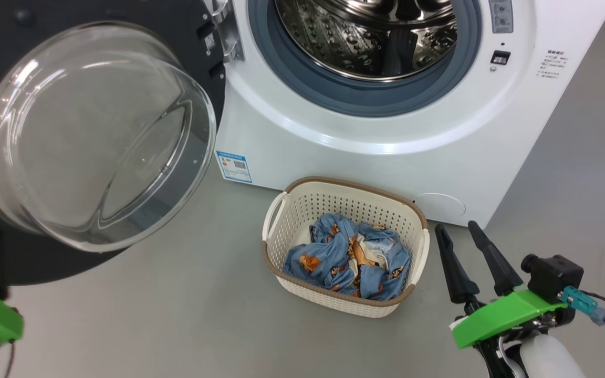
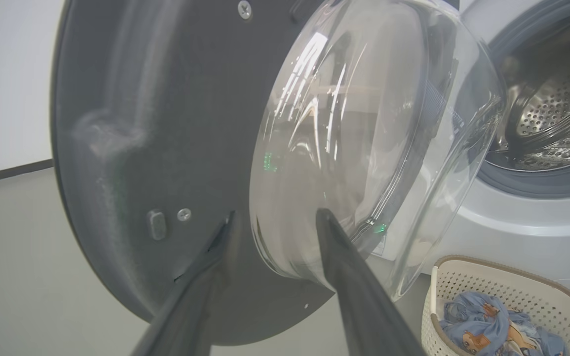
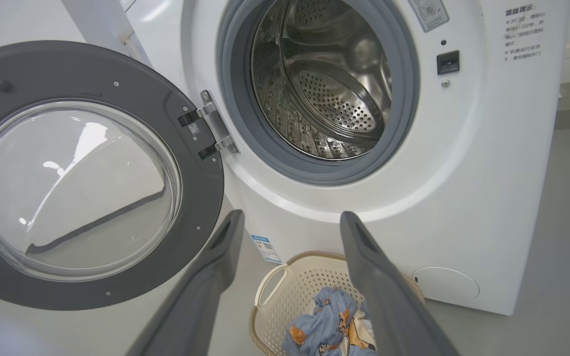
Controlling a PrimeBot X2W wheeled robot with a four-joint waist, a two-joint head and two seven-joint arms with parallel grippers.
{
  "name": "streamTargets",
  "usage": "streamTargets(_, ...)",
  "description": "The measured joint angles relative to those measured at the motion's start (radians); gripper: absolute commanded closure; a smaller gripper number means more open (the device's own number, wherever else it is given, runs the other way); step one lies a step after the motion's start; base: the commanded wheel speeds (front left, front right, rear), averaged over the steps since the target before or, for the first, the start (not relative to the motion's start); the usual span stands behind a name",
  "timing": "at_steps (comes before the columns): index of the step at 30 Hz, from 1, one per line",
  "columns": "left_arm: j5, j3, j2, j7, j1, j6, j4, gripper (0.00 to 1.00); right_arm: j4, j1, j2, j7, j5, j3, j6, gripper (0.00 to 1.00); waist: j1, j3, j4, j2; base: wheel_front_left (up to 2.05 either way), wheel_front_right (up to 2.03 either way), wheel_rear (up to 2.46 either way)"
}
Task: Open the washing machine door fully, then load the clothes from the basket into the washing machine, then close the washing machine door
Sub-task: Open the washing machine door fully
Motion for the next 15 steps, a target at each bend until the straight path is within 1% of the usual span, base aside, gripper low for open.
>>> streamTargets(2, -0.007, 0.004, -0.013, 0.000, 0.033, 0.017, -0.054, 0.00, -0.001, 0.007, -0.005, 0.000, 0.000, 0.002, 0.000, 0.00, 0.0000, -0.008, 0.000, 0.0000, 0.00, 0.00, 0.00)
streamTargets(8, -0.017, 0.016, -0.059, 0.000, 0.149, 0.088, -0.244, 0.00, -0.001, 0.022, -0.012, 0.000, 0.007, 0.017, 0.000, 0.00, 0.0000, -0.029, -0.012, 0.0000, 0.00, 0.00, 0.00)
streamTargets(9, -0.017, 0.016, -0.069, -0.001, 0.188, 0.108, -0.302, 0.00, -0.003, 0.024, -0.015, 0.000, 0.007, 0.025, 0.000, 0.00, 0.0000, -0.034, -0.021, 0.0000, 0.00, 0.00, 0.00)
streamTargets(15, -0.017, 0.001, -0.099, 0.001, 0.274, 0.148, -0.425, 0.00, -0.006, 0.037, -0.039, 0.000, 0.007, 0.031, 0.000, 0.00, 0.0000, -0.046, -0.060, 0.0000, 0.00, 0.00, 0.00)
